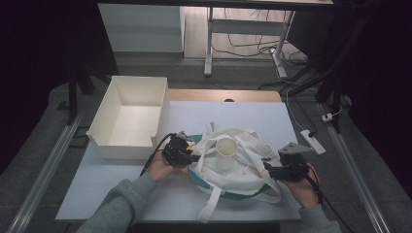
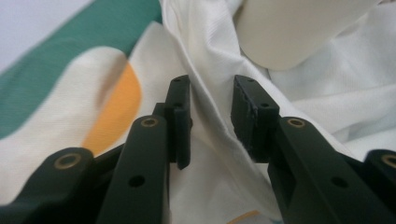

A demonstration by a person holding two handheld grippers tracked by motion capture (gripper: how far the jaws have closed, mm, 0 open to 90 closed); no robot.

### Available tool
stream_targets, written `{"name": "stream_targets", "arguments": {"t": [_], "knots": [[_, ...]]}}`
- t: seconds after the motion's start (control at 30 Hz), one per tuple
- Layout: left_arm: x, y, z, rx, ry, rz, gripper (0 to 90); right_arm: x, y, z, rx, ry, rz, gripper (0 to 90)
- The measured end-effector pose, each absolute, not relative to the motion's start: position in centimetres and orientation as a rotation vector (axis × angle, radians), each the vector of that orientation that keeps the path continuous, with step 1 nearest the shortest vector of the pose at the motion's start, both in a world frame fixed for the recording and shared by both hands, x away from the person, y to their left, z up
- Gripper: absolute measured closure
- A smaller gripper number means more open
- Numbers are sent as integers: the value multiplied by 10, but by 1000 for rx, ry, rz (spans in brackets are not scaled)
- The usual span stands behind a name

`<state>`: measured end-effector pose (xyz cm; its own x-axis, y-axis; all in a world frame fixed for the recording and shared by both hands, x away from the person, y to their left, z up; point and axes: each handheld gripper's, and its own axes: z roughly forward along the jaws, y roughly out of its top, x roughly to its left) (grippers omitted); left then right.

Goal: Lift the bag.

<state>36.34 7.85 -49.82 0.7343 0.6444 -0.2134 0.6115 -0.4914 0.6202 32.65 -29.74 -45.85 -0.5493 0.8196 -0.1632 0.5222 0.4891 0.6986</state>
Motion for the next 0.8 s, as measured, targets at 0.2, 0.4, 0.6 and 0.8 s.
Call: {"name": "stream_targets", "arguments": {"t": [0.2,0.4,0.6,0.8], "knots": [[362,80,-495,2235,917,79,816,334,-309,-470,1209,2260,784,408],[360,83,-488,2207,904,86,841,336,-311,-474,1232,2303,782,685],[356,88,-477,2181,878,99,848,334,-312,-469,1220,2306,809,845],[353,97,-462,2133,858,105,854,328,-316,-452,1185,2246,866,873]]}}
